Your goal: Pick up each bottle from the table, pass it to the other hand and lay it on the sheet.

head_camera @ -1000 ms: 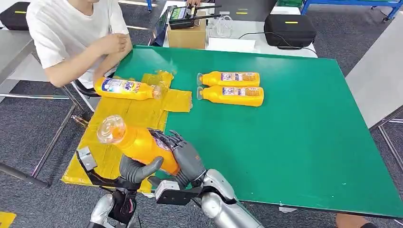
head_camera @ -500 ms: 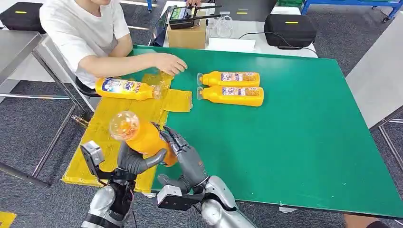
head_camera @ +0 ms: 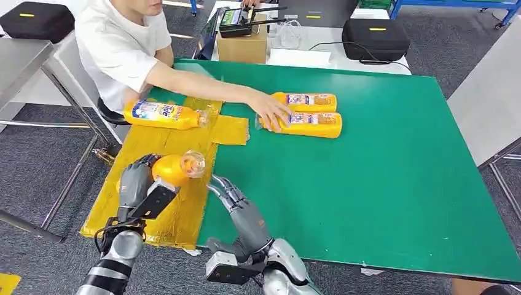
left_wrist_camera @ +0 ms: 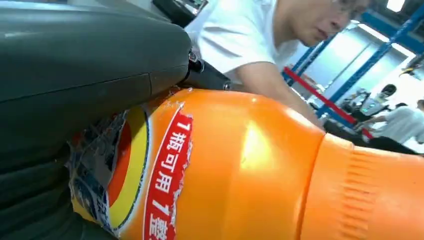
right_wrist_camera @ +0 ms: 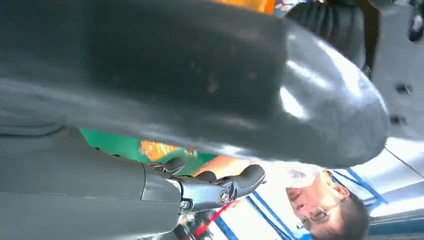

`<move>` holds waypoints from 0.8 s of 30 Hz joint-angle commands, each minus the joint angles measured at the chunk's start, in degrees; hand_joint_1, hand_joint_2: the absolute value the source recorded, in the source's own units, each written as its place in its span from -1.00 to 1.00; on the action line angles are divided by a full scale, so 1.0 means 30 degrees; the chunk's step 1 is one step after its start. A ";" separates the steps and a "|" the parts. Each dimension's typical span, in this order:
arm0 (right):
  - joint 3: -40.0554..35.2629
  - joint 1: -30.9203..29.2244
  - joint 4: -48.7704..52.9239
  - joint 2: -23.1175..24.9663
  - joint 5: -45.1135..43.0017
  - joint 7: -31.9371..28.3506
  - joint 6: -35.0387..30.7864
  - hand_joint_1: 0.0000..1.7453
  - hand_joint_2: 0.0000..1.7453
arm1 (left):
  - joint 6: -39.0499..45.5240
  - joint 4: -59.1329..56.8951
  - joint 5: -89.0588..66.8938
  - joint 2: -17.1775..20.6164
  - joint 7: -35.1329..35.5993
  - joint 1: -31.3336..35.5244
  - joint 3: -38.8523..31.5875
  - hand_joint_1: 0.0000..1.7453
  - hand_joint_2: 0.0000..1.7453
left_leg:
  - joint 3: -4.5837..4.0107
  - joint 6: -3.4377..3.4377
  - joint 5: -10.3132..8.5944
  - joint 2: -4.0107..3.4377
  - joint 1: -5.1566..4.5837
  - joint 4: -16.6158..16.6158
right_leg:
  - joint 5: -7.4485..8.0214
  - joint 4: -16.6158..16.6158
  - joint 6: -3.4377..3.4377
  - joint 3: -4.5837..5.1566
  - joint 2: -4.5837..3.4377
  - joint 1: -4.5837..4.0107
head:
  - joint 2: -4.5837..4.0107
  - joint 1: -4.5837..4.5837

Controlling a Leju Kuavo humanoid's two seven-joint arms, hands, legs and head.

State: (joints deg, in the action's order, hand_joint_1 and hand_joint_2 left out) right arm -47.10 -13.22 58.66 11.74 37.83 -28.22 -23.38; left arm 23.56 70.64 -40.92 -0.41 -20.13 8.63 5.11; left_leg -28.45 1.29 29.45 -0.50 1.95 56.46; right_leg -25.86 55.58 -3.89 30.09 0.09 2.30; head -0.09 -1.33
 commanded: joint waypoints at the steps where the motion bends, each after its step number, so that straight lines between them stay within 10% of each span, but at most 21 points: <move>1: 0.0780 -0.0163 -0.0122 -0.0195 -0.0882 -0.0472 0.0886 -1.00 -1.00 | 0.1882 -0.5449 -0.5820 0.1812 0.2230 0.2707 0.0267 0.84 1.00 | 0.0060 -0.0040 -0.0011 0.0040 0.0013 -0.0051 | -0.0002 -0.0043 0.0085 -0.0067 0.0029 -0.0029 | 0.0000 0.0000; 24: 0.0360 -0.1334 -0.1616 0.0449 -0.2544 -0.2375 0.2521 -1.00 -1.00 | -1.0024 -0.9367 -0.0934 0.1566 -0.1902 0.5979 0.6480 0.88 1.00 | 0.0136 -0.0046 -0.0037 0.0191 -0.0027 -0.0020 | -0.0002 -0.0024 0.0047 -0.0213 0.0195 0.0023 | 0.0000 -0.0007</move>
State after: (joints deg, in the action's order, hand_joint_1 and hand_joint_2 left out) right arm -45.00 -13.22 59.23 13.25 32.28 -33.70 -16.41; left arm 1.35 50.93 -51.01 4.50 -23.67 22.36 15.33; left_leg -28.06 1.25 29.37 0.03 1.88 56.46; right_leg -25.88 55.57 -3.89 29.48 0.67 2.39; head -0.09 -1.36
